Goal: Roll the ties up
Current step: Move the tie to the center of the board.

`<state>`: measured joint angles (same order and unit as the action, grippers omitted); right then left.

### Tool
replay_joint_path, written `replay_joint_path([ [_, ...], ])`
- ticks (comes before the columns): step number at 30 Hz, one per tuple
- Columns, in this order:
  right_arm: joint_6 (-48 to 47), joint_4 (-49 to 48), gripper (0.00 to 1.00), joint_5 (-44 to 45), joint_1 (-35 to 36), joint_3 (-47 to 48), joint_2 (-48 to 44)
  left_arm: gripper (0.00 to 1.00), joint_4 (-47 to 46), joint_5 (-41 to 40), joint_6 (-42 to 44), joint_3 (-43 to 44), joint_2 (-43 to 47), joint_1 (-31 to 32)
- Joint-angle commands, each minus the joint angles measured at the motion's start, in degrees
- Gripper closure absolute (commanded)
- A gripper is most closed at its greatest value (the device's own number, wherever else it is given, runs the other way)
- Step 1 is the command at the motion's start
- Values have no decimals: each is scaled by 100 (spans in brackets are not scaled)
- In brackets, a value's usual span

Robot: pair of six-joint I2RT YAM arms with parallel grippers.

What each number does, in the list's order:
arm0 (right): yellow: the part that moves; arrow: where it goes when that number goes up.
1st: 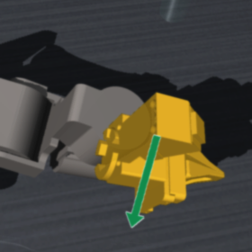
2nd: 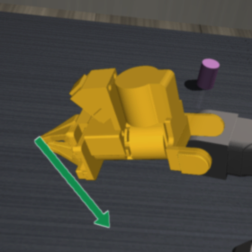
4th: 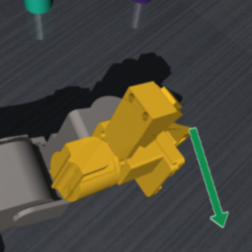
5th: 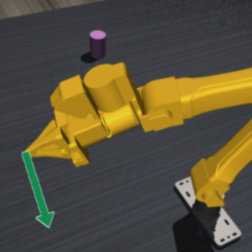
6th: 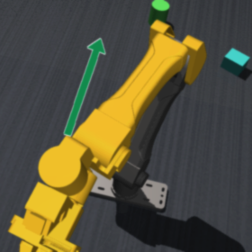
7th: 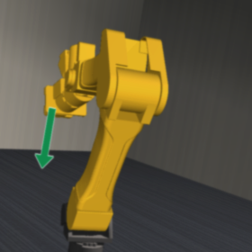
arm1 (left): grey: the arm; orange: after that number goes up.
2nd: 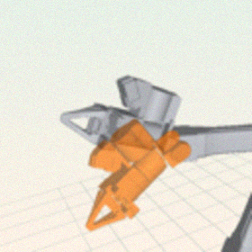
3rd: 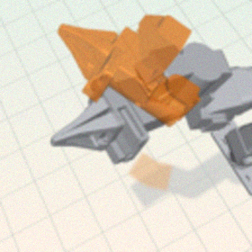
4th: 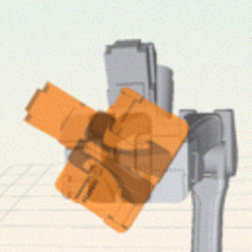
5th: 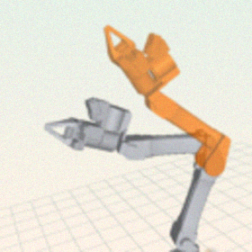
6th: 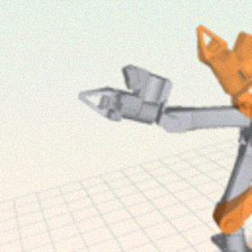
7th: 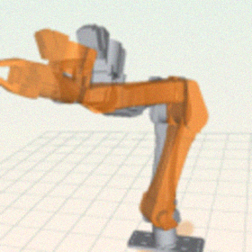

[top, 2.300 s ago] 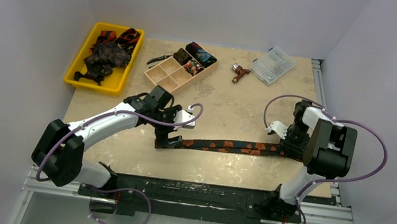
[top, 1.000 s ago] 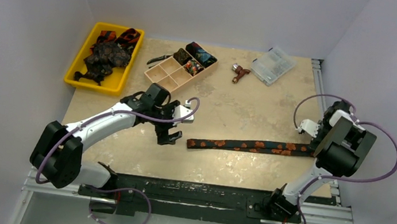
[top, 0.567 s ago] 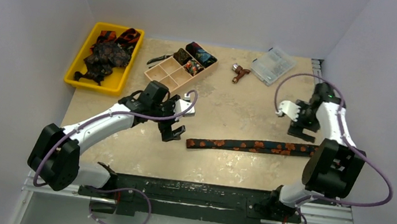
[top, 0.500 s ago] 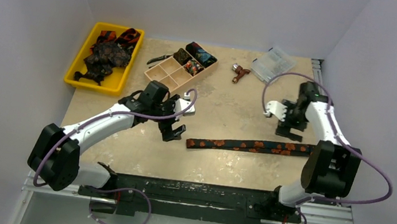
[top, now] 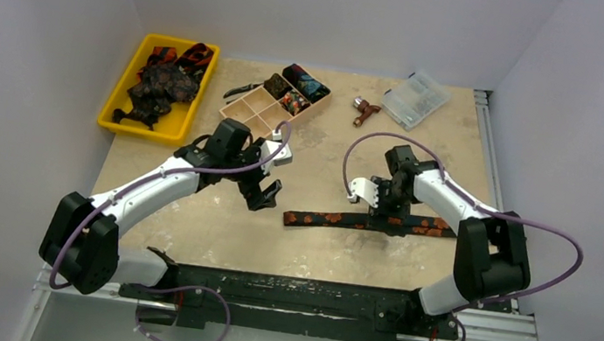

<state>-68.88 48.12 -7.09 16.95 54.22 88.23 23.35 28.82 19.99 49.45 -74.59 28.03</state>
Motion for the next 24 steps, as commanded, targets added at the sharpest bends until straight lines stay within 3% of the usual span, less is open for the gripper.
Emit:
replay_joint_path([
  [1, 293, -291, 8, -93, 113, -297, -121, 2, -151, 148, -142, 13, 100, -80],
  [9, 527, -1267, 25, 617, 191, -1054, -112, 5, -182, 191, -265, 60, -110, -96],
  [15, 473, -1672, 51, 860, 191, -1423, -363, 12, -164, 375, -121, 153, -249, -89],
  [20, 412, -1707, 58, 839, 193, -1497, -277, 19, -39, 775, 617, 177, -225, -2],
  [24, 393, -1796, 62, 731, 186, -1512, -214, 20, 71, 690, 1374, 91, -140, 537],
])
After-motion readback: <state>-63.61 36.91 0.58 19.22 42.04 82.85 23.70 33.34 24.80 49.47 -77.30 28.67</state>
